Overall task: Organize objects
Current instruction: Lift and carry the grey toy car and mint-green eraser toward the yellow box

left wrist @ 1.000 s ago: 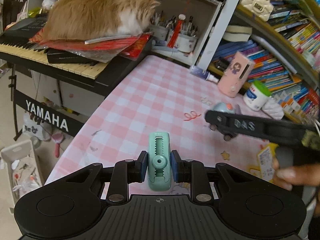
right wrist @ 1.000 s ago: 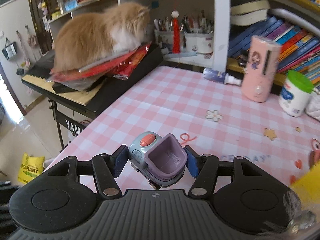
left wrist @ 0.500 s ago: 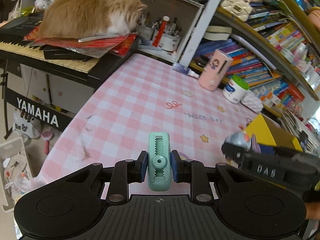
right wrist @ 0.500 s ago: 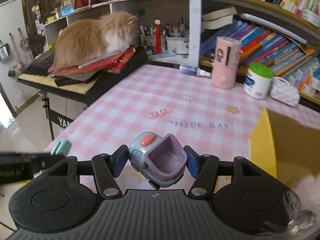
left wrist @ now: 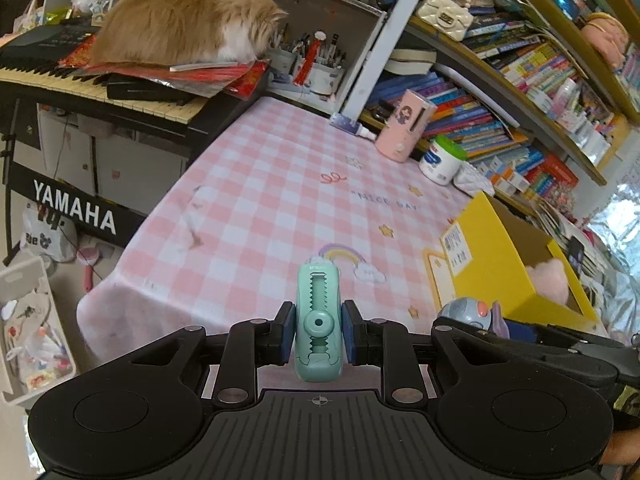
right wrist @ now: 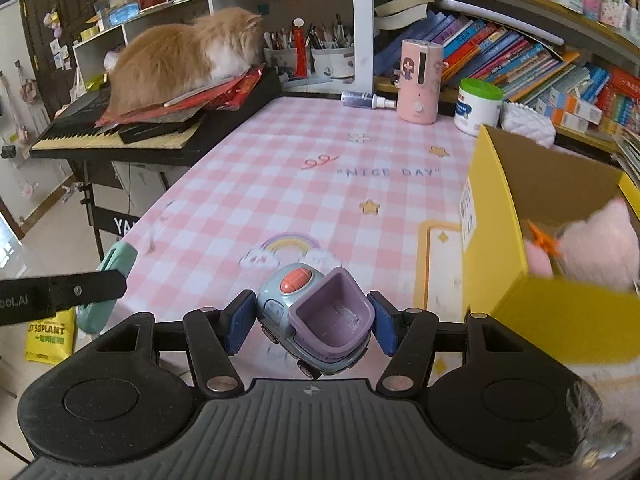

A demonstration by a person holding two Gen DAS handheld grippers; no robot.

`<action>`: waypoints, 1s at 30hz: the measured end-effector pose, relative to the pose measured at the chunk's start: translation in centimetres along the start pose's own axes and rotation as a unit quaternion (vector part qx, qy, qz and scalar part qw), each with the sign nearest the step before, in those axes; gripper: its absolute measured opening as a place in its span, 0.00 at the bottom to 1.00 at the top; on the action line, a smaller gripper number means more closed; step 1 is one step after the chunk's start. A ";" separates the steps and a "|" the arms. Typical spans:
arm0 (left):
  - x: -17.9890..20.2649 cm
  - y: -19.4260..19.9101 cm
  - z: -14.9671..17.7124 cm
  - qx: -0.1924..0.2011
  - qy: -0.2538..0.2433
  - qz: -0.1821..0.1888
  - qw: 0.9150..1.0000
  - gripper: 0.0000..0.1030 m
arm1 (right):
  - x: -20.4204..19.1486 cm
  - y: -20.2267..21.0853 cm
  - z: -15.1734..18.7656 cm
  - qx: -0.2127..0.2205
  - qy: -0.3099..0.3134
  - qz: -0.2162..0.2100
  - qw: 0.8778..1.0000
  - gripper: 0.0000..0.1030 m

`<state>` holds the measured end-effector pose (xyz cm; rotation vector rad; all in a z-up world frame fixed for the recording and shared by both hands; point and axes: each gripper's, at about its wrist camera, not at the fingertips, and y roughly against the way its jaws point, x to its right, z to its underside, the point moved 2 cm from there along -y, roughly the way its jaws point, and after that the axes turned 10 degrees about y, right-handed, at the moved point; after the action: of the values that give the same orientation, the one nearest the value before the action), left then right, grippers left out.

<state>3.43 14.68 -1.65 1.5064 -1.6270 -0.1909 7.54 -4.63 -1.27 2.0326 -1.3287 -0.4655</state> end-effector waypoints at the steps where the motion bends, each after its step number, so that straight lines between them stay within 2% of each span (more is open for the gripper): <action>1: 0.0 0.3 0.4 -0.002 -0.003 0.003 1.000 0.22 | -0.3 0.5 0.5 -0.001 -0.001 0.001 1.000 0.56; 8: 0.2 2.3 3.3 -0.022 -0.023 0.020 0.999 0.22 | -1.8 3.5 4.1 -0.005 -0.020 0.017 1.000 0.56; 14: 1.1 3.0 4.5 -0.032 -0.040 0.035 0.998 0.22 | -2.0 5.6 6.3 -0.010 -0.044 0.033 0.998 0.56; 30: 7.1 0.7 7.5 -0.084 -0.107 0.095 0.986 0.22 | 2.3 9.9 11.3 -0.023 -0.118 0.106 0.987 0.56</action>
<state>-1.20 5.50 -2.21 1.2273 -1.8645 -0.3859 -5.07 -13.07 -2.46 1.8145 -1.6408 -0.6474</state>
